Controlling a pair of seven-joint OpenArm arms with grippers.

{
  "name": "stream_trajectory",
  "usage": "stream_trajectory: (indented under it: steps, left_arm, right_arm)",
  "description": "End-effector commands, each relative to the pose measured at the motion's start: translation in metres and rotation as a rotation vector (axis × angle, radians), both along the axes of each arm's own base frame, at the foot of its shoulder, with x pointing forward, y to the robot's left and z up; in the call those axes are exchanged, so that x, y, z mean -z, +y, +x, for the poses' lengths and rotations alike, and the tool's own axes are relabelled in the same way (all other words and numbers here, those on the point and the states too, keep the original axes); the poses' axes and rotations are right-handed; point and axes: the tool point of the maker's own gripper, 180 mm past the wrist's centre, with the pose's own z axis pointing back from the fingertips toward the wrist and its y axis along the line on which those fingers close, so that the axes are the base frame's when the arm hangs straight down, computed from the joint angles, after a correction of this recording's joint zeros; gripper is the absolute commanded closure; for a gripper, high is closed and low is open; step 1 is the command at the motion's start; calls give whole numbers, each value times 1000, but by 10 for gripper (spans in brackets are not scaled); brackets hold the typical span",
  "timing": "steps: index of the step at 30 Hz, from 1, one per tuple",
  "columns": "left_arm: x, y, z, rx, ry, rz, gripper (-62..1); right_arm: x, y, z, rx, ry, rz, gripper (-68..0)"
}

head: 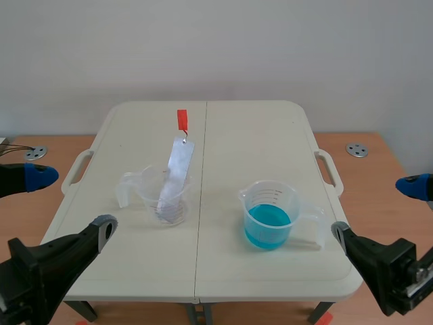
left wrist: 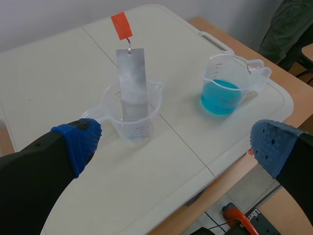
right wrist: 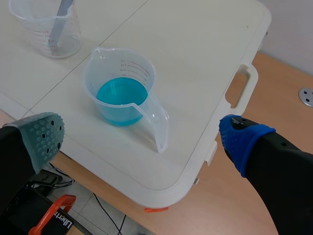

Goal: Hold the metal plate by the orange handle, dip it into the blue solution, take it out and point at it, then put the plate back in the beaker on the left.
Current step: 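Lift the metal plate out of the left beaker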

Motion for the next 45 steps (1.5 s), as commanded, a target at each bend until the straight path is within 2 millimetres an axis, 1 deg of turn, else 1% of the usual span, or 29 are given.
stream_trajectory:
  steps: [1,11,19,23,26,27,29,30,31,32,33,34,35,36,40,42,45]
  left_arm:
    - [-11,-5,2,3,-30,-31,-623]
    - [-6,-2,2,-4,-18,-27,-623]
    - [-7,-2,2,-4,-22,-27,-623]
    - [-10,-2,5,-3,-36,-28,-623]
    - [-10,-2,6,-3,-38,-27,-623]
    - [-10,-2,6,-3,-39,-28,-608]
    - [-10,-2,6,-3,-38,-28,-547]
    - [-10,-2,6,-3,-38,-28,-498]
    - [-10,-2,6,-4,-38,-27,-406]
    - [-9,-2,6,-7,-36,-24,-275]
    - [-8,-2,6,-7,-32,-20,-116]
    - [-8,-2,6,-7,-29,-18,4]
    - [-8,-2,6,-6,-27,-17,-20]
    - [-7,-2,6,-5,-27,-17,-29]
    - [-6,-1,5,-6,-19,-11,-29]
    - [0,0,4,-6,8,10,-29]
    - [13,2,-4,-9,68,41,-29]
  right_arm:
    - [-12,3,6,-6,-42,16,-663]
    - [-11,3,6,-6,-41,15,-663]
    - [-10,3,5,-5,-38,13,-663]
    - [-12,3,8,-6,-47,16,-663]
    - [-18,5,14,-12,-69,20,-663]
    - [-19,7,16,-14,-78,23,-663]
    - [-22,9,22,-20,-94,29,-663]
    - [-23,11,25,-24,-103,33,-663]
    - [-24,13,27,-27,-110,37,-663]
    - [-25,14,30,-29,-117,41,-663]
    - [-26,15,34,-31,-125,44,-663]
    - [-27,16,36,-34,-131,48,-663]
    - [-28,18,39,-37,-137,52,-663]
    - [-28,20,42,-42,-142,57,-663]
    - [-27,29,55,-62,-153,73,-663]
    - [-24,34,62,-68,-149,80,-663]
    - [-20,40,73,-62,-141,92,-663]
